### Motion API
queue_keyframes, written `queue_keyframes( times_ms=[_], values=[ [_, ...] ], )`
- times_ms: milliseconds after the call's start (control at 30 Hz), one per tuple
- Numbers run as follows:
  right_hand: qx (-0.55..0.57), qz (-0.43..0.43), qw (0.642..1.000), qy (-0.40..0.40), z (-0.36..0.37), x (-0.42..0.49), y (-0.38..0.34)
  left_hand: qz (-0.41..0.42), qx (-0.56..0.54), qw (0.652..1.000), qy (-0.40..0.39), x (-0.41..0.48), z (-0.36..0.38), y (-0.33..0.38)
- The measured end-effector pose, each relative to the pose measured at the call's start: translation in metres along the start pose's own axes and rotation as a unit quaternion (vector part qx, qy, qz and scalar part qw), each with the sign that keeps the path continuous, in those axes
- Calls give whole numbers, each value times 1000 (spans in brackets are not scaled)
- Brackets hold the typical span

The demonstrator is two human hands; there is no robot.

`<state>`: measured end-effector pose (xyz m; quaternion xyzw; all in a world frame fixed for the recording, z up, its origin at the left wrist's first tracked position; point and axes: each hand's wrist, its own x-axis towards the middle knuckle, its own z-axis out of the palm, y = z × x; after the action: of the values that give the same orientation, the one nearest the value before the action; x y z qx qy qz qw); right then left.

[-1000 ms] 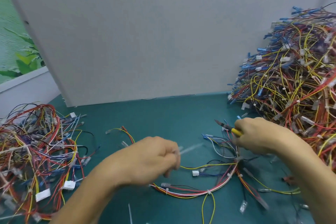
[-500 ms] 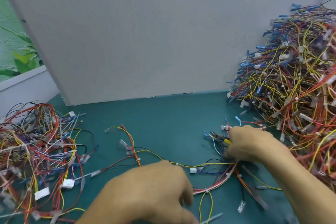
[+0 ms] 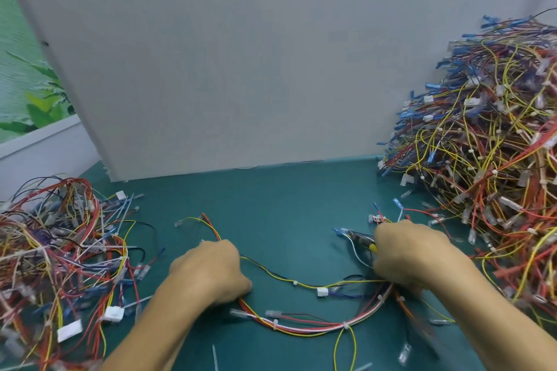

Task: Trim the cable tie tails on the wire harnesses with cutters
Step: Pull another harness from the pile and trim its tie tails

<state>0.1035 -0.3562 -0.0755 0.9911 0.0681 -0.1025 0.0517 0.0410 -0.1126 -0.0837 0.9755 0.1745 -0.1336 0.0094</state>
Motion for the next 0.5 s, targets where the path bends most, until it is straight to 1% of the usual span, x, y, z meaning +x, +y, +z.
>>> queue_keyframes(
  times_ms=[100,167,233,300,333,367,433,467,500],
  values=[
    [42,11,998,40,6,6,-2,11,-25,1000,3,-1,1,4],
    [109,22,991,73,10,11,-3,16,-43,999,24,1,1,4],
    [201,40,971,121,14,16,-5,18,-100,993,67,6,1,0],
    [304,52,933,184,14,21,-5,37,-181,974,133,14,1,-6],
    [355,51,909,215,12,23,-4,53,-235,957,164,17,-1,-8],
    [405,46,881,241,10,24,-4,66,-317,928,183,19,-2,-10],
    [503,36,821,266,4,25,-2,81,-485,850,188,21,-4,-10],
    [548,33,792,267,1,25,-2,83,-539,817,188,22,-5,-11],
    [584,31,767,265,0,24,-2,85,-573,794,185,22,-6,-11]
  ],
)
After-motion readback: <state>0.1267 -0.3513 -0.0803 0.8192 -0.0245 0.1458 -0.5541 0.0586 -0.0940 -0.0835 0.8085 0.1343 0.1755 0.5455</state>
